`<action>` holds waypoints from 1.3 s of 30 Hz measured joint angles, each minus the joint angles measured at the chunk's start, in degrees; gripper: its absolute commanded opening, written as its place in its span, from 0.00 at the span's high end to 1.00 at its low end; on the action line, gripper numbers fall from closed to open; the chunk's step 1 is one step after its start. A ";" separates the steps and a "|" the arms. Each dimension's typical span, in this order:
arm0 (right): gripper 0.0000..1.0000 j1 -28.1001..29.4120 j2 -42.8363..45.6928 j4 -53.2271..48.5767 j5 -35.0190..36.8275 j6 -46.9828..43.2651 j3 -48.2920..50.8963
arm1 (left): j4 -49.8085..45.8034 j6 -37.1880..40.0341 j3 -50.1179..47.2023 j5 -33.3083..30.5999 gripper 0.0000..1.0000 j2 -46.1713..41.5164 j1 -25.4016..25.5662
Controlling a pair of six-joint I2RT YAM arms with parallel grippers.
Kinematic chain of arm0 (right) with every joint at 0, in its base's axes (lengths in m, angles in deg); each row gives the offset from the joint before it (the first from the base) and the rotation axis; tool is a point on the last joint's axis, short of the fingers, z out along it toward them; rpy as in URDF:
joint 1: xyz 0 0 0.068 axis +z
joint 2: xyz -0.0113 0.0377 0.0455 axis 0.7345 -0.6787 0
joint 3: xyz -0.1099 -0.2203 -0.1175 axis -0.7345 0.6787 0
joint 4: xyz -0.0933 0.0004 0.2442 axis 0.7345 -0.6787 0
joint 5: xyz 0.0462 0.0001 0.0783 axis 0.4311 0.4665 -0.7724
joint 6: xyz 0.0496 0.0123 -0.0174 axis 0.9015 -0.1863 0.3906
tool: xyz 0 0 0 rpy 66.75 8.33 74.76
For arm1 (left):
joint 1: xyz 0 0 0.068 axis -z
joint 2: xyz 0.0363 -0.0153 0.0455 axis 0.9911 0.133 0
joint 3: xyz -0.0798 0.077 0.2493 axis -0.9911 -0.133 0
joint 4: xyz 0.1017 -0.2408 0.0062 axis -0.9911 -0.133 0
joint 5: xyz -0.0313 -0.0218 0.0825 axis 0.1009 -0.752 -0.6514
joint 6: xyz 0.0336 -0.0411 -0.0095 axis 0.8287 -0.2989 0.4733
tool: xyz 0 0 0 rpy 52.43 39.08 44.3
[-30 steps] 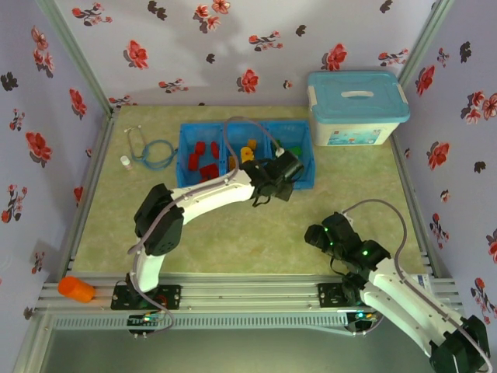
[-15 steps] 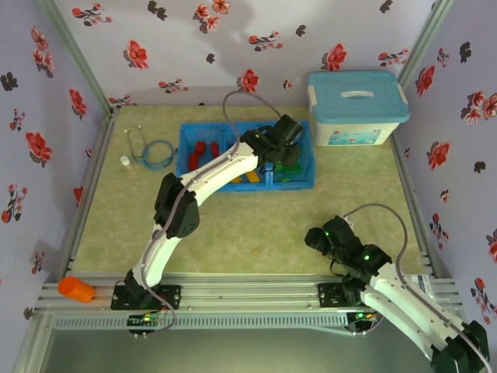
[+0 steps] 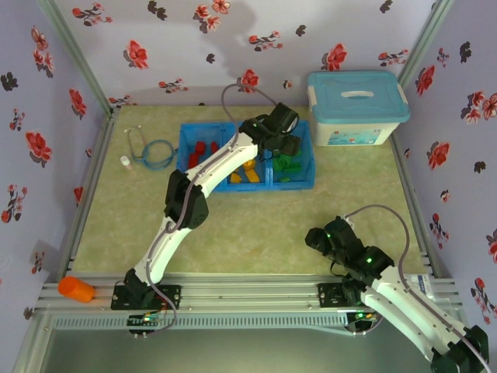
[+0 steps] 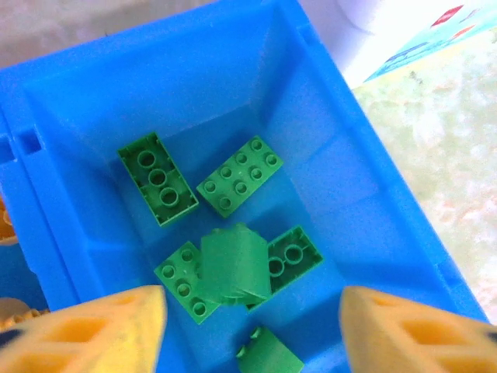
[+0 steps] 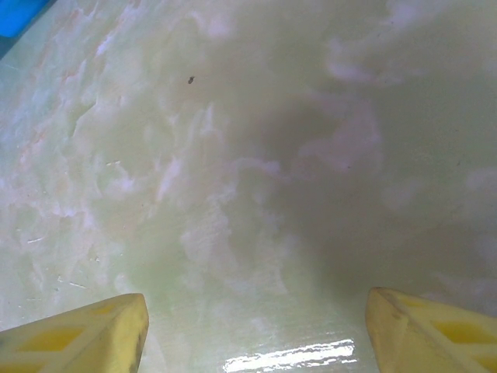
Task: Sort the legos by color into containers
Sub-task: Place the lego in the container, then reset both arms
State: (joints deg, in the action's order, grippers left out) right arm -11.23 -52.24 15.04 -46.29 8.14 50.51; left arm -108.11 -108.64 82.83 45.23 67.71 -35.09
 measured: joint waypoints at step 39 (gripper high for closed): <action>0.01 0.15 -16.20 7.04 22.53 -29.62 -23.37 | 22.91 4.81 -88.96 -28.59 0.11 -83.56 -1.44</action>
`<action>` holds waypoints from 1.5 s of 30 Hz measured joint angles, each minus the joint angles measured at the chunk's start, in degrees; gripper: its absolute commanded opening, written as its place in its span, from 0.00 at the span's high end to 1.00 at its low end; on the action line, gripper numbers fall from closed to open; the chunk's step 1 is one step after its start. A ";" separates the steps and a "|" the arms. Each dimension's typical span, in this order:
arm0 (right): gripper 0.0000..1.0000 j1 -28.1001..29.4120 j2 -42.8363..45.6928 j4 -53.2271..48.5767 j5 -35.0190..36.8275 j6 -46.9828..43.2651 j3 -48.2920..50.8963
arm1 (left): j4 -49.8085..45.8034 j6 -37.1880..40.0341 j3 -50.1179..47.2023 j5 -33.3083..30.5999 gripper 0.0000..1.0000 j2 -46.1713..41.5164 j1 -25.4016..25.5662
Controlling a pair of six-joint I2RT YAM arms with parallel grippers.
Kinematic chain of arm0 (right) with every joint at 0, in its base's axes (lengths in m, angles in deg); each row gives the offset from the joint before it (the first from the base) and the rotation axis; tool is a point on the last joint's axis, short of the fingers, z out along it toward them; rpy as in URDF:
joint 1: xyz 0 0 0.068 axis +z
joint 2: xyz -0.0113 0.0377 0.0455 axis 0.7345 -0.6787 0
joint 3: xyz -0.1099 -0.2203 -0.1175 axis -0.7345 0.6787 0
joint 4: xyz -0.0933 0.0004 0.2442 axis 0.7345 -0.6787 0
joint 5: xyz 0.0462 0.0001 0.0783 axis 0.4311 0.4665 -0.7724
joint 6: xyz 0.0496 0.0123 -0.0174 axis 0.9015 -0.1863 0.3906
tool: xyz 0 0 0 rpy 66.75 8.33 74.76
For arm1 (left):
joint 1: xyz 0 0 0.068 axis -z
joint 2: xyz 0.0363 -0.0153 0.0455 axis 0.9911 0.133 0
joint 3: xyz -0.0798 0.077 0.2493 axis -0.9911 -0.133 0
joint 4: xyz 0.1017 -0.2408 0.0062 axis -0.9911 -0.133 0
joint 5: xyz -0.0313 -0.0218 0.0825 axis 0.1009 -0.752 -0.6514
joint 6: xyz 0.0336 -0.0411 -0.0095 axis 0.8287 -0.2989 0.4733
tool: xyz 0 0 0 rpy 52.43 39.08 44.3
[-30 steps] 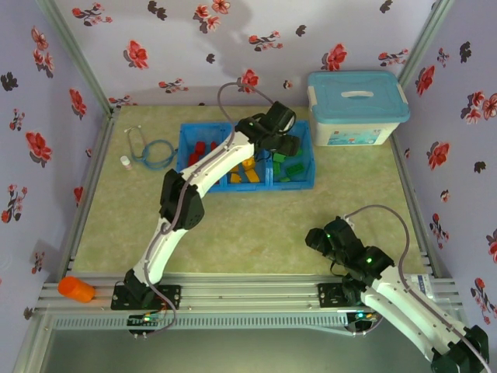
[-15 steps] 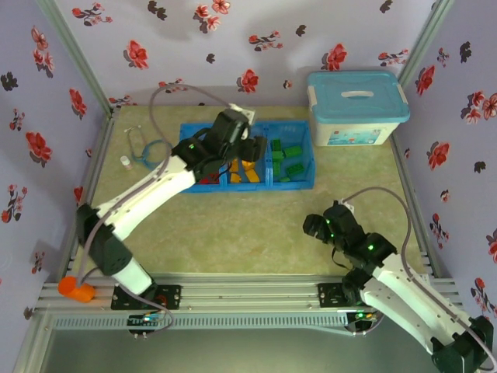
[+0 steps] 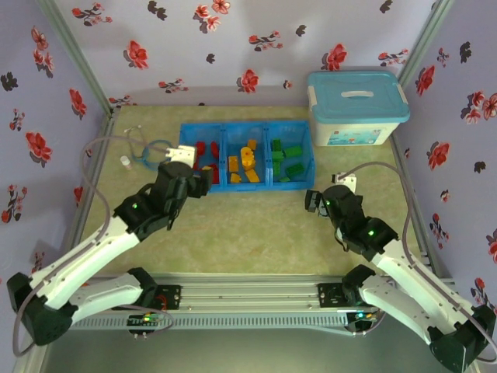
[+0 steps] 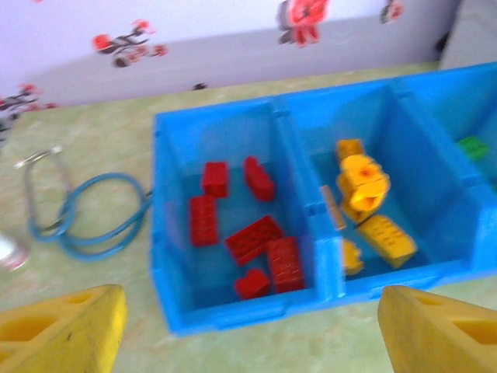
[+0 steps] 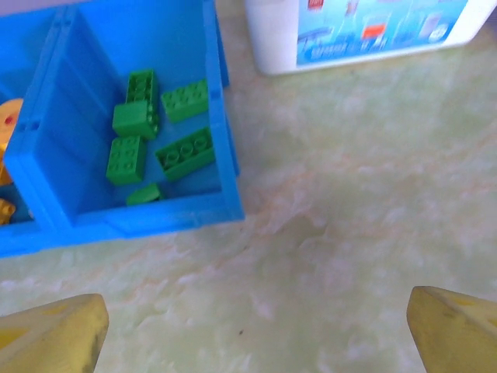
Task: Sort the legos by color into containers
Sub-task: Reset both arms
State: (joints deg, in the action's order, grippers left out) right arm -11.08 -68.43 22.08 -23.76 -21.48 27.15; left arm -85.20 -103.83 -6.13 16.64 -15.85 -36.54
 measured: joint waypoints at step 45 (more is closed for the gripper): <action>0.01 -6.32 21.81 32.98 21.22 -22.91 32.57 | 29.27 11.21 -40.59 -35.23 0.00 -12.94 -3.52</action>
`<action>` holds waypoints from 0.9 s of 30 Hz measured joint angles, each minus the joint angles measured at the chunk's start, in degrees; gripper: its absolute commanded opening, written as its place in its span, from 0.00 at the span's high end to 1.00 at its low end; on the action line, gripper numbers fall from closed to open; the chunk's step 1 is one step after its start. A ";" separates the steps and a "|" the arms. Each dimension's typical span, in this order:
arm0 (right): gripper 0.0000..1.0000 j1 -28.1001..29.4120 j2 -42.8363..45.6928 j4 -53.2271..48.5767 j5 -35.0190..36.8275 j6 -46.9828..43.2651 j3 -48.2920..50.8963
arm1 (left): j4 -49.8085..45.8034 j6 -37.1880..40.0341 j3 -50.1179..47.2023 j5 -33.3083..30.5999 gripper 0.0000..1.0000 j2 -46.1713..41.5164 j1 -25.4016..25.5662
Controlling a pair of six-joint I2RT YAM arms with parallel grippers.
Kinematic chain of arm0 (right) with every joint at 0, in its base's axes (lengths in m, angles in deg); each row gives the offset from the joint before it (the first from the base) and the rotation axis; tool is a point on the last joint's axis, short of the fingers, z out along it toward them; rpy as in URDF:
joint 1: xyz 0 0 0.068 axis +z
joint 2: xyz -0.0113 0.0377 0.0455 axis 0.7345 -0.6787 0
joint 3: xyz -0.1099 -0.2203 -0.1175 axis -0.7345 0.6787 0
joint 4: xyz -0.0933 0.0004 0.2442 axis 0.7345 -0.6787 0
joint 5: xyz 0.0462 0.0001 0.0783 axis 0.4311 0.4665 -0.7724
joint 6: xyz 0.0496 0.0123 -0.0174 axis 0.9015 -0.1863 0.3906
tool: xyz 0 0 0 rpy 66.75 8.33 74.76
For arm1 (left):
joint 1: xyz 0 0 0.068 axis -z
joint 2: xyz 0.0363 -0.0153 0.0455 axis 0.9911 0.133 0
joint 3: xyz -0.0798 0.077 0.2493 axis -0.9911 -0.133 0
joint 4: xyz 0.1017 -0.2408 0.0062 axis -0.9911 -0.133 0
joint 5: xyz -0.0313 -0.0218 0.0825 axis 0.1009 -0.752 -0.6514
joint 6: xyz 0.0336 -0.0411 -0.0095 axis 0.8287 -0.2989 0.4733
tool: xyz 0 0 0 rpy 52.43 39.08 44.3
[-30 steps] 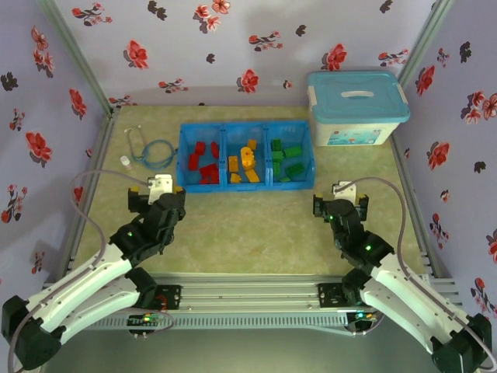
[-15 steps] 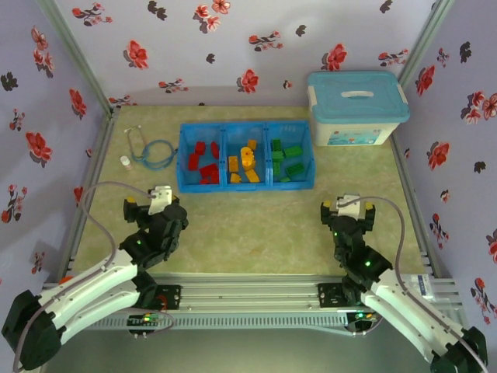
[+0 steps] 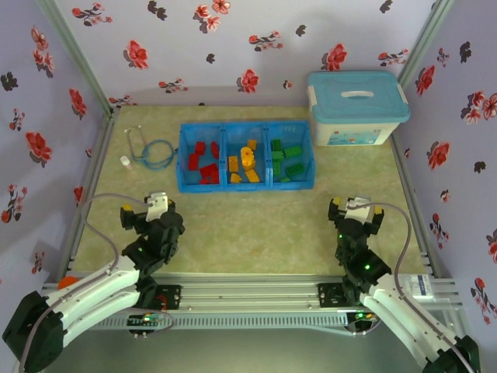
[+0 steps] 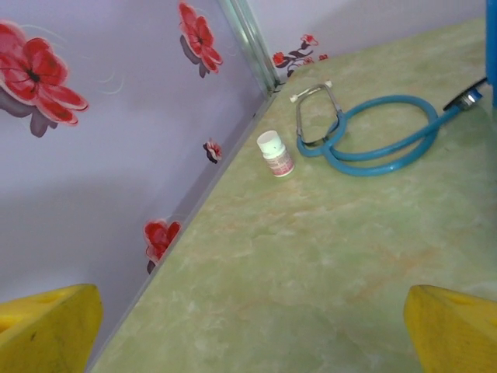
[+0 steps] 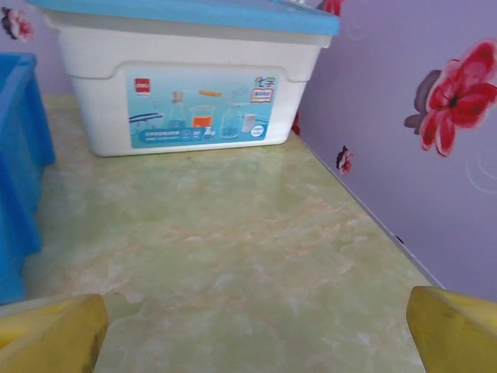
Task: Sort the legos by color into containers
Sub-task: Reset both arms
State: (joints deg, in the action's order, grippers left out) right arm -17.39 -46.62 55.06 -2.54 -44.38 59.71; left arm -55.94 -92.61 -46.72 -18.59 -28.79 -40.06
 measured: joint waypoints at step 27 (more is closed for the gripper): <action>0.01 -13.46 -12.04 22.71 -9.44 5.49 4.00 | 21.44 3.08 -5.75 8.41 0.00 2.21 -14.71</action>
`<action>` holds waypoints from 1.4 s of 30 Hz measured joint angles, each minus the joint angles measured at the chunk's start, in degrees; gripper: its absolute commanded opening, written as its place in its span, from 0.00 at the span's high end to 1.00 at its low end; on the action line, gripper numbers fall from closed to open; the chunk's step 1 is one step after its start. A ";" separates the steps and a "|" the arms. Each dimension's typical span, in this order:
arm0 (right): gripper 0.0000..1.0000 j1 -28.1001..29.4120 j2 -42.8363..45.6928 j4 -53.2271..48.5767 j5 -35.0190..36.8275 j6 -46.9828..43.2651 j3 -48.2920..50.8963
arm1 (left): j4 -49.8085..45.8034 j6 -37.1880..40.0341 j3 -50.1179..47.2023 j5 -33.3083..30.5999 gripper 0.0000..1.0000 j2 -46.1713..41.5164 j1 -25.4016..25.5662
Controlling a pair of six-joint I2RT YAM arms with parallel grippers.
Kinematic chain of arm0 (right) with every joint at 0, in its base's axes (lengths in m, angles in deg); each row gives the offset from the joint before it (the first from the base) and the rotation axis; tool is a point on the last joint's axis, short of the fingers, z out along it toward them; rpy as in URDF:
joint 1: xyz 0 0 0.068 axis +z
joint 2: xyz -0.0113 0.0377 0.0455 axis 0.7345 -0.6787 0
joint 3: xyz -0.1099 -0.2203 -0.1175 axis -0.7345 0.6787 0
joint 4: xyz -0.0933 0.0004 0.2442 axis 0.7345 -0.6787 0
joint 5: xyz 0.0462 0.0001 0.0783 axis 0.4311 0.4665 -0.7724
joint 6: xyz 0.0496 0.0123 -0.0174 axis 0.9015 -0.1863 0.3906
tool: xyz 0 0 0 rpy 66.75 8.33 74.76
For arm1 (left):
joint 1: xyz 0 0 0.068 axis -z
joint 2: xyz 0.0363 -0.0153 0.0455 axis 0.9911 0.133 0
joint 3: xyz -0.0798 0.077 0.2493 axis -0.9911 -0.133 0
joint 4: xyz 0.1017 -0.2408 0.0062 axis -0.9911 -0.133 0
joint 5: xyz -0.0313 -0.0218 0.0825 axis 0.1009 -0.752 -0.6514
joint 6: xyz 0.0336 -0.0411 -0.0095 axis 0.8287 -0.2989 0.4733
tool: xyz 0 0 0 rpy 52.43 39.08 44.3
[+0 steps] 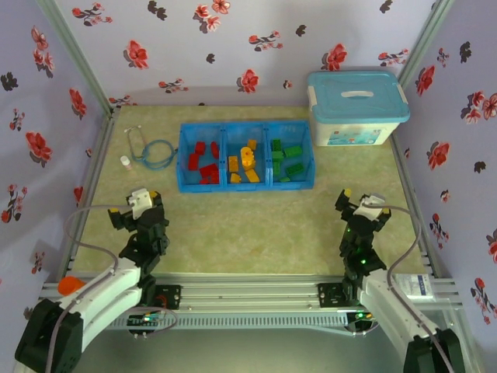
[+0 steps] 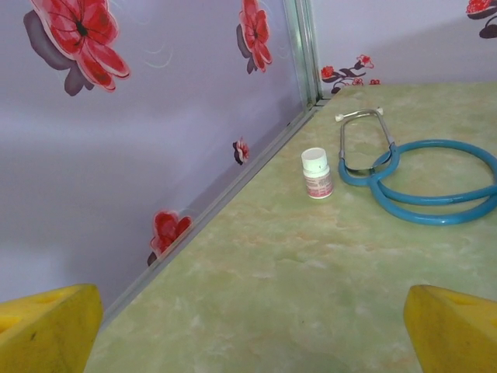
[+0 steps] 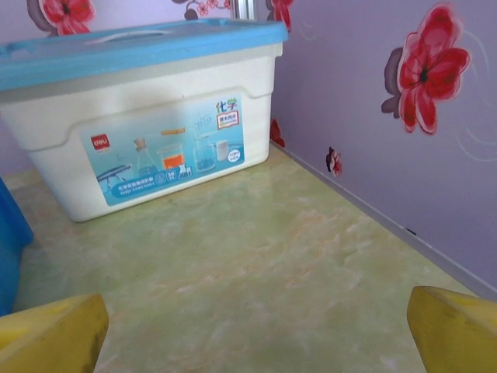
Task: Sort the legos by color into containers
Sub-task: Reset both arms
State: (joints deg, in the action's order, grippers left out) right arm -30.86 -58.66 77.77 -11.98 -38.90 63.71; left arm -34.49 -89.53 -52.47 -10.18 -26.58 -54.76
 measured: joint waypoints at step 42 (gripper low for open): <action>0.01 -10.38 -34.75 36.79 -3.93 5.09 0.04 | 30.47 0.20 -3.72 14.56 0.00 21.46 -12.46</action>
State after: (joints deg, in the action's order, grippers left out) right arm -41.24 -93.42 114.56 -15.91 -33.81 63.76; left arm -4.03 -89.34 -56.18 4.38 -5.12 -67.22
